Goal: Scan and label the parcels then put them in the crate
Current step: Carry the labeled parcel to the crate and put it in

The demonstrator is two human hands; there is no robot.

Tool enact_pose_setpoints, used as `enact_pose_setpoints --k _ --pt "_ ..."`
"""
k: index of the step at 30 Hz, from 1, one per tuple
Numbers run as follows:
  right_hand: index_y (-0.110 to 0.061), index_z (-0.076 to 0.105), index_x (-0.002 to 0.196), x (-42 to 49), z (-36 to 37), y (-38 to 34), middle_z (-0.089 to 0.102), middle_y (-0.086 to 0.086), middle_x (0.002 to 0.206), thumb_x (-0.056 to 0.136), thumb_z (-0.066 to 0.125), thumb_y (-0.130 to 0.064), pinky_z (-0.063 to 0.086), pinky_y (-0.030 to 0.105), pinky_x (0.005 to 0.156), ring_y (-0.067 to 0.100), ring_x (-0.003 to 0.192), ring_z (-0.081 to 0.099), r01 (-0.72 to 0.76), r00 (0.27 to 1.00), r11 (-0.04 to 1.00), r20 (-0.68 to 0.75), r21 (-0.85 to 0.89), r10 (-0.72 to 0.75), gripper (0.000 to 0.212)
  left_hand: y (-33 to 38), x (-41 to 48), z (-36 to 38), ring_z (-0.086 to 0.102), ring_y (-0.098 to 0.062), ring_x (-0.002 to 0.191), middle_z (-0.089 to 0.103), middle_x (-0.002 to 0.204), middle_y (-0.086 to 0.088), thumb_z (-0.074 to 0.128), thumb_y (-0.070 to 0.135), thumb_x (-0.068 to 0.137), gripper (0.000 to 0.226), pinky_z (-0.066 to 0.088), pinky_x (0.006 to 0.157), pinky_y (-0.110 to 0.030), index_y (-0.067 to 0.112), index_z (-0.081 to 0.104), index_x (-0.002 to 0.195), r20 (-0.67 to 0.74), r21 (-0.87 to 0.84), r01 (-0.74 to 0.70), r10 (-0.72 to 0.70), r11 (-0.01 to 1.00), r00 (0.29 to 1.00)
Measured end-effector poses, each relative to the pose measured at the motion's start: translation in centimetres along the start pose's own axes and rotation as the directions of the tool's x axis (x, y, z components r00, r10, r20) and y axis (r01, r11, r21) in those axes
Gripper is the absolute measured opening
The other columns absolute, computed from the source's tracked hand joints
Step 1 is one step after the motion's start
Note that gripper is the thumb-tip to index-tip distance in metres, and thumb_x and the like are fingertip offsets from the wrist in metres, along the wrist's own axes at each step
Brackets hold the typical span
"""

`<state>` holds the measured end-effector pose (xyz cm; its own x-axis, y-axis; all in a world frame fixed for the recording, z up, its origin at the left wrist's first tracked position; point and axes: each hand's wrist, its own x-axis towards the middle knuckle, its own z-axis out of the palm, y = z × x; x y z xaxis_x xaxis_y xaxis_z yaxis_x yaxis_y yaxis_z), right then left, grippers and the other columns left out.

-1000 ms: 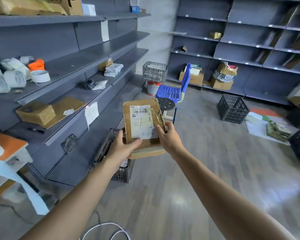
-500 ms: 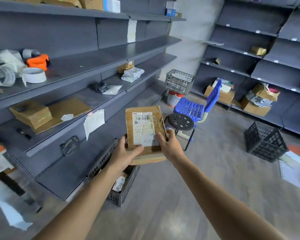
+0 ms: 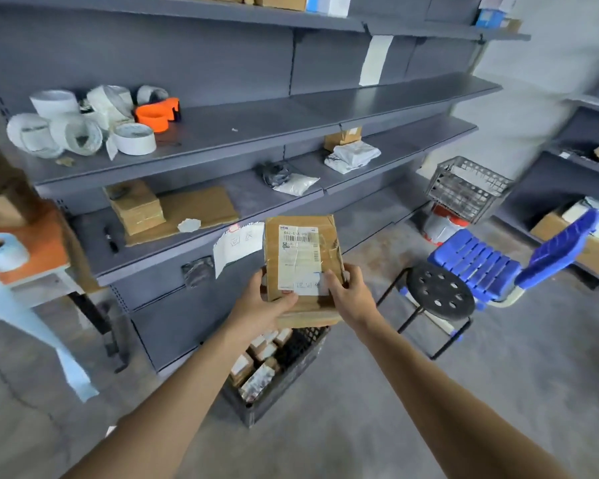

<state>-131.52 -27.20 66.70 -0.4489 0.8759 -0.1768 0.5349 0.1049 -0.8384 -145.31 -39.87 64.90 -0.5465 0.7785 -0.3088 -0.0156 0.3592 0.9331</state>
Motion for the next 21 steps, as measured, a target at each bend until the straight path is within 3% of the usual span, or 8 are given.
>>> enact_pose_setpoints --k 4,8,12,15,18,21 --pt "-0.017 0.037 0.137 5.5 -1.9 1.9 0.058 -0.001 0.126 0.098 0.049 -0.048 0.047 0.038 0.093 0.02 0.109 0.058 0.044 0.99 0.999 0.137 -0.006 -0.043 0.052 1.0 2.5 3.5 0.059 -0.016 0.113 0.052 0.115 0.021 0.078 0.038 0.08 0.07 0.057 0.088 -0.042 0.04 0.038 0.137 -0.075 -0.039 0.048 -0.051 0.998 0.996" --pt "-0.018 0.031 0.144 10.4 -4.0 3.5 0.055 0.0 0.126 0.099 0.047 -0.049 0.046 0.037 0.093 0.021 0.11 0.057 0.063 0.953 0.997 0.3 -0.036 -0.049 0.057 1.4 5.0 6.6 0.06 -0.017 0.113 0.052 0.132 0.015 0.078 0.043 0.076 0.076 0.058 0.086 -0.044 0.039 0.037 0.141 -0.133 -0.038 0.098 -0.102 0.994 0.986" --pt "-0.02 0.029 0.146 14.6 -4.6 5.0 0.053 0.004 0.137 0.099 0.047 -0.047 0.048 0.045 0.099 0.025 0.114 0.057 0.074 0.915 0.995 0.401 -0.072 -0.039 0.058 1.2 7.6 9.3 0.056 -0.016 0.114 0.05 0.129 0.012 0.074 0.034 0.084 0.066 0.058 0.085 -0.041 0.032 0.038 0.139 -0.204 -0.03 0.177 -0.179 0.984 0.962" --pt "-0.019 0.031 0.144 17.5 -3.9 5.8 0.054 0.005 0.137 0.1 0.047 -0.043 0.051 0.037 0.087 0.019 0.102 0.055 0.07 0.889 0.995 0.457 -0.075 -0.028 0.052 0.7 9.8 10.3 0.055 -0.015 0.113 0.05 0.127 0.01 0.07 0.033 0.088 0.066 0.055 0.084 -0.035 0.03 0.034 0.143 -0.224 -0.026 0.233 -0.233 0.972 0.946" --pt "-0.017 0.033 0.142 20.4 -2.9 6.5 0.056 0.0 0.121 0.101 0.047 -0.038 0.043 0.022 0.066 0.015 0.091 0.052 0.086 0.864 0.987 0.503 -0.132 -0.008 0.048 -0.6 12.4 10.7 0.056 -0.016 0.112 0.051 0.126 0.01 0.069 0.031 0.089 0.067 0.054 0.09 -0.04 0.03 0.032 0.145 -0.248 -0.039 0.28 -0.281 0.959 0.927" --pt "-0.017 0.037 0.136 23.6 -1.2 8.0 0.057 0.001 0.118 0.1 0.051 -0.037 0.041 0.018 0.062 0.013 0.089 0.055 0.07 0.845 0.98 0.534 -0.186 0.041 0.044 -2.6 15.0 11.1 0.059 -0.016 0.108 0.055 0.126 0.008 0.069 0.026 0.089 0.063 0.056 0.087 -0.039 0.028 0.037 0.144 -0.253 -0.093 0.31 -0.324 0.946 0.912"
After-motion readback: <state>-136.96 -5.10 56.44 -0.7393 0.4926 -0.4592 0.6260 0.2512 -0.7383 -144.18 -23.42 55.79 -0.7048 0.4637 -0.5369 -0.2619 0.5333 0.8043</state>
